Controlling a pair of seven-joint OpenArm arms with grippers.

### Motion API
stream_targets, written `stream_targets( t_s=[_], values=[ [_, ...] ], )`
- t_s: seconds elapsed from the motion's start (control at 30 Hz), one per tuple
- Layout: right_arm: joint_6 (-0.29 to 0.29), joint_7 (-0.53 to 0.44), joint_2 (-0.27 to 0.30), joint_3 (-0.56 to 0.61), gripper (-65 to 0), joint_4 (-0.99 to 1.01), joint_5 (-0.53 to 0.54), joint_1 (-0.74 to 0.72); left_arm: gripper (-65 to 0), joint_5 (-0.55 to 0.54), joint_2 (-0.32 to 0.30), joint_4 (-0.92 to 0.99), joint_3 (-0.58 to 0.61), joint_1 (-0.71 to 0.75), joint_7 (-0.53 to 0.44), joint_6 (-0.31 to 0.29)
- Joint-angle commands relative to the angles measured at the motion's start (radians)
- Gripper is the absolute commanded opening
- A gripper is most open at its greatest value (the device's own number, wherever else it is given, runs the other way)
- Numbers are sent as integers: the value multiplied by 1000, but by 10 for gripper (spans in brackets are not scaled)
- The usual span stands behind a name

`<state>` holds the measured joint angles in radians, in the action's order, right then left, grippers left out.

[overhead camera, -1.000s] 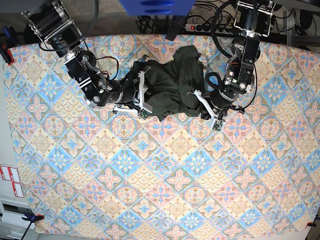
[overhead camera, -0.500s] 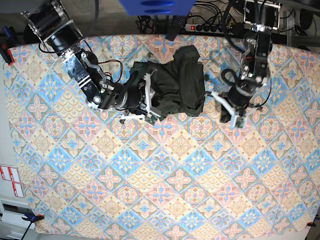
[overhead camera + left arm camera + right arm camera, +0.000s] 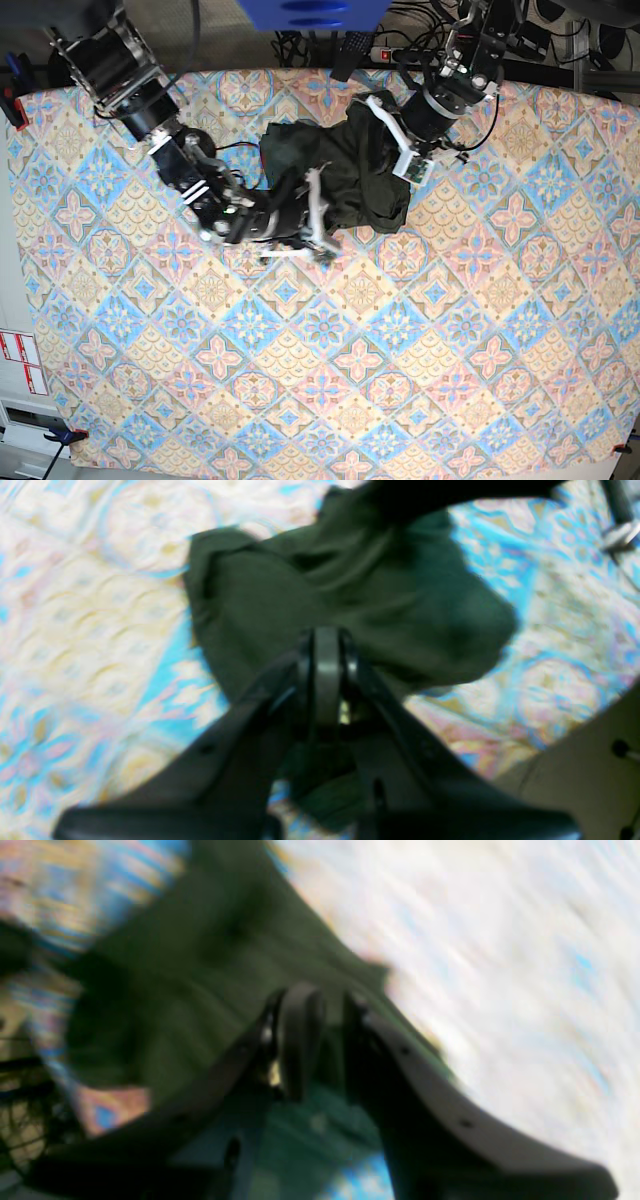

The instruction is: Fold the T-shirt properly

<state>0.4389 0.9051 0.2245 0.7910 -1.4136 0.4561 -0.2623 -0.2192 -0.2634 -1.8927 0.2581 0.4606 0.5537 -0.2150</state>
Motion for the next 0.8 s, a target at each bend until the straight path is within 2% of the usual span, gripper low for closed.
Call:
stream_targets(
  t_s=[0.0,0.07,0.27,0.43,0.53,0.67,0.77],
  values=[
    [2,-19,0,6,-533,4,11,-32,-650,-6,2,-3,11,-1,-16,1],
    [2,-20,-7,34,-533,36,11,-55,-650,-7,5,22,22,-3,-16,2],
    [2,-22,-112,86,-533,130,-7,-104,-650,-6,19,164,33,-61,-16,2],
    [2,-22,-135,81,-533,260,-208,-116,-650,-6,11,206,28,-67,-16,2],
    [2,-33,-156,81,-533,308,-317,-117,-650,-6,-20,207,28,-62,-16,2],
    [2,-88,-161,80,-533,362,-380,-119,-650,-6,-38,206,27,-61,-16,2],
    [2,-126,-161,78,-533,396,-382,-141,-650,-9,-60,206,27,-61,-16,2]
  ],
)
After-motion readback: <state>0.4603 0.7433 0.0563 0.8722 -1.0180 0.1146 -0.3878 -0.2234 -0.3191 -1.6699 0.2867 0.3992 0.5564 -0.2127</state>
